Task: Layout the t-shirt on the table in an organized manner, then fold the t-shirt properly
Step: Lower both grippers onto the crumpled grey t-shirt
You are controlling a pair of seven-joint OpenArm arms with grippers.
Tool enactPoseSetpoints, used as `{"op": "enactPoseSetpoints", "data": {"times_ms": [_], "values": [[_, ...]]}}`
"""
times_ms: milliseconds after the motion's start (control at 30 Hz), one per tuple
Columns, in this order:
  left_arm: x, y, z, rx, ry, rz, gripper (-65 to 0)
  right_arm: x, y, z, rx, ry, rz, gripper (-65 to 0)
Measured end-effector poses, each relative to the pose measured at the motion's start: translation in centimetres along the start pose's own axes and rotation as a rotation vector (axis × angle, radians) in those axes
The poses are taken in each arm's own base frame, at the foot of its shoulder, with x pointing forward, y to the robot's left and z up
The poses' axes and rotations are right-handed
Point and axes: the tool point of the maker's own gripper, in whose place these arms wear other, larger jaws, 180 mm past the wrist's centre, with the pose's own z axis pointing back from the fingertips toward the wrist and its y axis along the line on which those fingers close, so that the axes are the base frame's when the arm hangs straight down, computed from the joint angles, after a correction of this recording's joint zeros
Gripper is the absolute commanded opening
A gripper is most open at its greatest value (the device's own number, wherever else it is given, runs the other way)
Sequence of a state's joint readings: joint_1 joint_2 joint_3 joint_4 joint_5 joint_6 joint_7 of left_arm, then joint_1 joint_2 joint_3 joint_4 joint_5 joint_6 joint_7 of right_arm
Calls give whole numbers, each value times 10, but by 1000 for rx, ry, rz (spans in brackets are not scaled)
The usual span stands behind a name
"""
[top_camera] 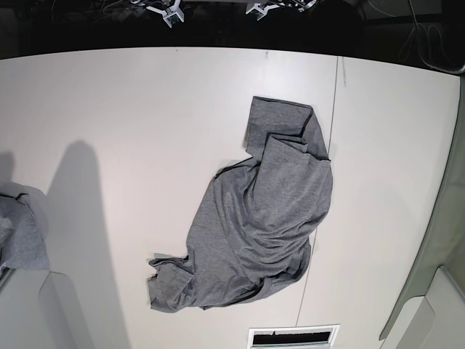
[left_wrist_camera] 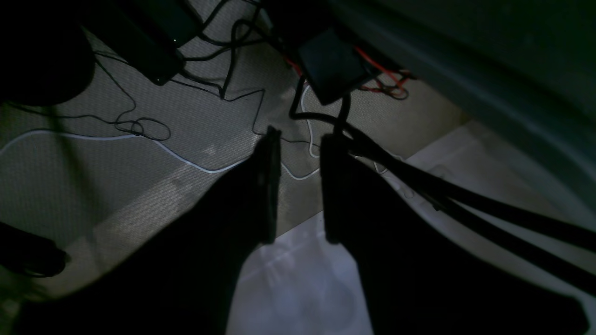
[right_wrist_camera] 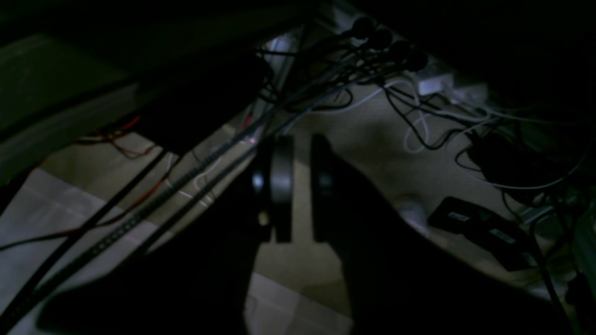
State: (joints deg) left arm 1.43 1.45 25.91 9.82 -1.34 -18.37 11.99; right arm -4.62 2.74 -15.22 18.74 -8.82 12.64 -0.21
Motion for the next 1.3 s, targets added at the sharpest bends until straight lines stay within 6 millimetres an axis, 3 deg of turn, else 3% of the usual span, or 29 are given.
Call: {"op": "enactPoseSetpoints", "data": {"times_ms": [200,467,633,733,867,1000,1233,1300], "values": [[-7,-26,0,-111,27,-38,-489,-5,3,0,3,-1,-1,-573],[-24,-71,4,-164,-43,-144,-488,-35,23,12,22,-30,15,-573],[-20,-73,29,-144,-172,-104,-482,-48,32,35,62,-90,50,-573],[-13,-70,52,-123,-266,-65,-455,-39,38,58,124,-176,15,-573],[-16,-51,87,-71,-363,-15,-435,-13,43,98,173,-322,15,-573],[-19,-14,132,42,-444,6,-435,17,41,139,166,-445,95,-573],[19,63,242,254,-671,92,-433,73,36,195,134,-625,203,-573],[29,80,278,287,-751,116,-384,95,31,210,122,-694,200,-573]]}}
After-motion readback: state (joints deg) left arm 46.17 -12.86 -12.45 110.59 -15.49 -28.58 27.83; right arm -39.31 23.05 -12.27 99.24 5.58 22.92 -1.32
